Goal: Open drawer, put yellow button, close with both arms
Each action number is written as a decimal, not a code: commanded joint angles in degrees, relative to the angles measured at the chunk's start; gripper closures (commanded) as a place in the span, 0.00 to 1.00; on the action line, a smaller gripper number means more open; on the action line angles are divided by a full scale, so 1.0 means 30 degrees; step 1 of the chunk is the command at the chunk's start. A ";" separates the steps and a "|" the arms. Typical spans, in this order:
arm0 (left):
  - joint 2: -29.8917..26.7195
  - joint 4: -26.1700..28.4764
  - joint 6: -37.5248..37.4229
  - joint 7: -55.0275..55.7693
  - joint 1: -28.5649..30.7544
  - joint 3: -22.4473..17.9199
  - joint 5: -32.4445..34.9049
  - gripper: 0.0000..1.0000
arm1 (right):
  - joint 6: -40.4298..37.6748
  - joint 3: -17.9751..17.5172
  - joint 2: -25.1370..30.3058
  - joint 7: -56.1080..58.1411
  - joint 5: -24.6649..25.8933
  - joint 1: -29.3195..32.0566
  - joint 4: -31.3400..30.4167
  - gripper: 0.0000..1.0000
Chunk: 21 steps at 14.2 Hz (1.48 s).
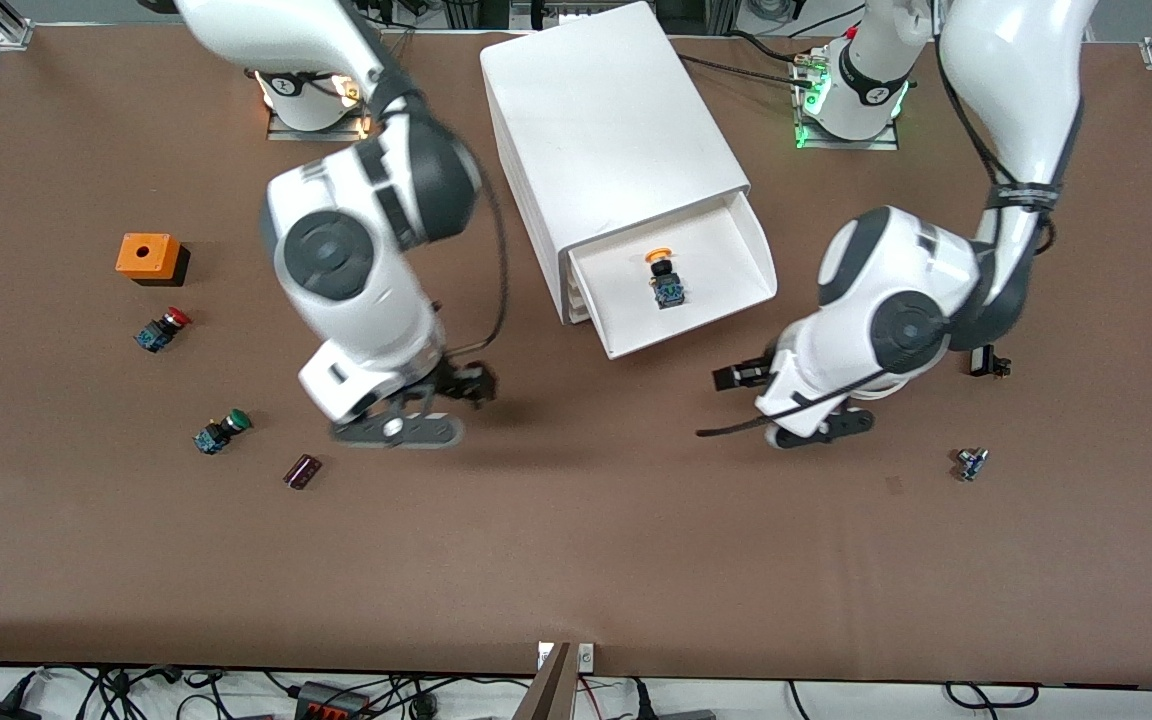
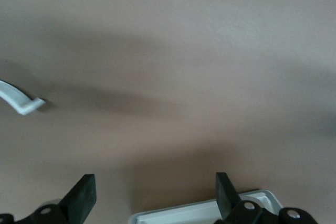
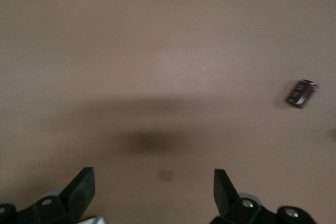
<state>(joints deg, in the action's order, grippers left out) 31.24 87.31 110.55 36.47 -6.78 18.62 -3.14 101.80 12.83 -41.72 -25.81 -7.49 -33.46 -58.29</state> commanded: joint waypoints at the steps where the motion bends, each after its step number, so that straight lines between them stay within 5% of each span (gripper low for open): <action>1: -0.0890 0.1713 0.1000 0.0849 0.0238 0.0763 -0.0065 0.00 | -0.0560 -0.0291 0.0313 0.0339 -0.0256 0.1801 -0.0901 0.00; 12: -0.3236 0.5730 0.0913 0.2492 0.0560 0.3927 -0.0212 0.00 | -0.2175 -0.0320 0.1364 0.3739 -0.0227 0.6316 -0.0932 0.00; 21: -0.3206 0.6228 0.0240 0.2023 0.0764 0.5041 -0.0944 0.00 | -0.1179 -0.0670 0.7278 0.6224 -0.0051 0.9156 -0.6170 0.00</action>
<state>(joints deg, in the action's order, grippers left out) 23.57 104.02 112.30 43.63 -5.97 31.85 -4.44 96.40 12.70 -26.34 -10.47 -7.54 -8.48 -69.07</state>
